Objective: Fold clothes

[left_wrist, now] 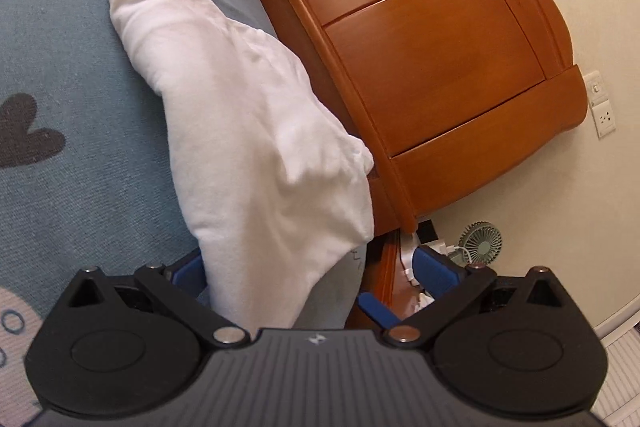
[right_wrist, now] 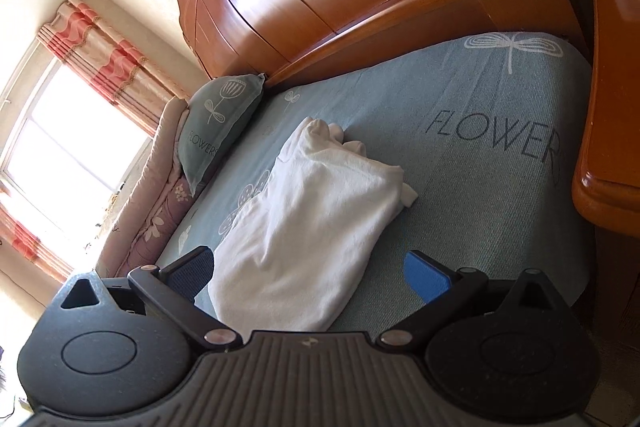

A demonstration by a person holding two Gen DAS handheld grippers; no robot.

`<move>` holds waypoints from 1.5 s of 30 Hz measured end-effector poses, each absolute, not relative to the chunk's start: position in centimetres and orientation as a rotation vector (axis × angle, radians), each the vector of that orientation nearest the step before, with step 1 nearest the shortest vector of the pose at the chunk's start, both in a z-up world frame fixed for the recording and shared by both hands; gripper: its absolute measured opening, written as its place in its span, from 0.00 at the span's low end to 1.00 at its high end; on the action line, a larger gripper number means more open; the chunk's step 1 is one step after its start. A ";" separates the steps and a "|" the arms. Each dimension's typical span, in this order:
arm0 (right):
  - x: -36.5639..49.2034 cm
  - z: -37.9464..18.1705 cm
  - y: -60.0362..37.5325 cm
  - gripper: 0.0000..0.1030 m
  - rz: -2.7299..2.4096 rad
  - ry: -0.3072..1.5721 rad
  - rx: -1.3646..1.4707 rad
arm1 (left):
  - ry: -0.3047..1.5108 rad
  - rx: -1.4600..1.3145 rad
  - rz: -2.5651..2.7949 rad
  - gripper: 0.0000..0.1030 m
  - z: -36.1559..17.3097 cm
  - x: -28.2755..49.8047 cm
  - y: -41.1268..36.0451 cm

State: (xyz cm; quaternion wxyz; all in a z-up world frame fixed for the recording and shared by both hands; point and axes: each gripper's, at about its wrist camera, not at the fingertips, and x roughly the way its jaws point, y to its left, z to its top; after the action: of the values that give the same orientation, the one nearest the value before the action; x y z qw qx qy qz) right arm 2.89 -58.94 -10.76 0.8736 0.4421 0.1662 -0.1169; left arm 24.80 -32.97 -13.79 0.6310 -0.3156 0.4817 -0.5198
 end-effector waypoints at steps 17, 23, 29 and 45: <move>6.4 -17.5 -57.3 1.00 0.095 0.120 1.489 | 1.207 -1.024 -1.282 0.99 -11.1 28.8 -31.7; 3.8 -17.3 -60.0 1.00 -0.047 -0.123 1.474 | 1.234 -0.921 -1.257 0.99 -11.6 28.5 -31.1; -0.3 -15.6 -61.6 1.00 -0.077 -0.228 1.401 | 1.252 -0.649 -1.212 0.99 -11.6 27.8 -30.3; 9.4 -9.6 -58.1 1.00 -0.267 0.473 0.495 | 0.904 -0.228 -1.230 0.99 -6.8 32.0 -36.1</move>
State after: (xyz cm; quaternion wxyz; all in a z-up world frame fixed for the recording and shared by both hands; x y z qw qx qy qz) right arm 9.36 -58.07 -9.63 0.9332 0.2421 0.2314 -0.1305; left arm 32.01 -36.12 -6.80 0.7166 -0.1032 0.4086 -0.5557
